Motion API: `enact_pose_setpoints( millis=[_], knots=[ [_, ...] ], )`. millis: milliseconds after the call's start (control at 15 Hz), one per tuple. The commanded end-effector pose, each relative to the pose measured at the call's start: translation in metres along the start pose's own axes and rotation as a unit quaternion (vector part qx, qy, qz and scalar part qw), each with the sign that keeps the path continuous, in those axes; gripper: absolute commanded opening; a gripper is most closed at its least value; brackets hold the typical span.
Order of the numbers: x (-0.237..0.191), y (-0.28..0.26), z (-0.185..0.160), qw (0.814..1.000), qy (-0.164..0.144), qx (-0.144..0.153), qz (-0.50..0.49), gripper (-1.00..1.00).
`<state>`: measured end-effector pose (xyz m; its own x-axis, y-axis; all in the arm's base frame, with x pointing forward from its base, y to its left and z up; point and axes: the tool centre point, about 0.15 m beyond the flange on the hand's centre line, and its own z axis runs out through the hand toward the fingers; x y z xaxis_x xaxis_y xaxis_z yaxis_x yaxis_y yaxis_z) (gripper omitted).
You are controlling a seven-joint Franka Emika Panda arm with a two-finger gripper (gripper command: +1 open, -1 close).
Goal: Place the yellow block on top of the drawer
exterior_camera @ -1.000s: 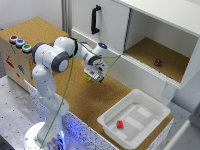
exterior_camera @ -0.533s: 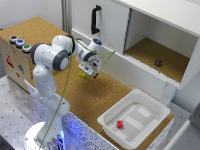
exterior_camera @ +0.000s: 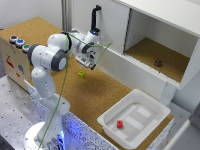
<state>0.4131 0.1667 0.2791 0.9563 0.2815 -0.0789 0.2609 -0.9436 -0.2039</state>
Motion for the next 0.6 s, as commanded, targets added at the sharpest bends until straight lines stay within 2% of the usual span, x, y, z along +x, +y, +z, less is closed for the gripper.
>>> enact_pose_setpoints(
  millis=[0, 333, 533],
  knots=[
    [-0.017, -0.012, 0.021, 0.998, 0.028, -0.049, -0.038, 1.00],
    [-0.020, -0.002, 0.049, 0.996, 0.048, -0.054, -0.057, 1.00],
    [-0.009, 0.012, 0.063, 0.995, 0.068, -0.062, -0.033, 1.00]
  ],
)
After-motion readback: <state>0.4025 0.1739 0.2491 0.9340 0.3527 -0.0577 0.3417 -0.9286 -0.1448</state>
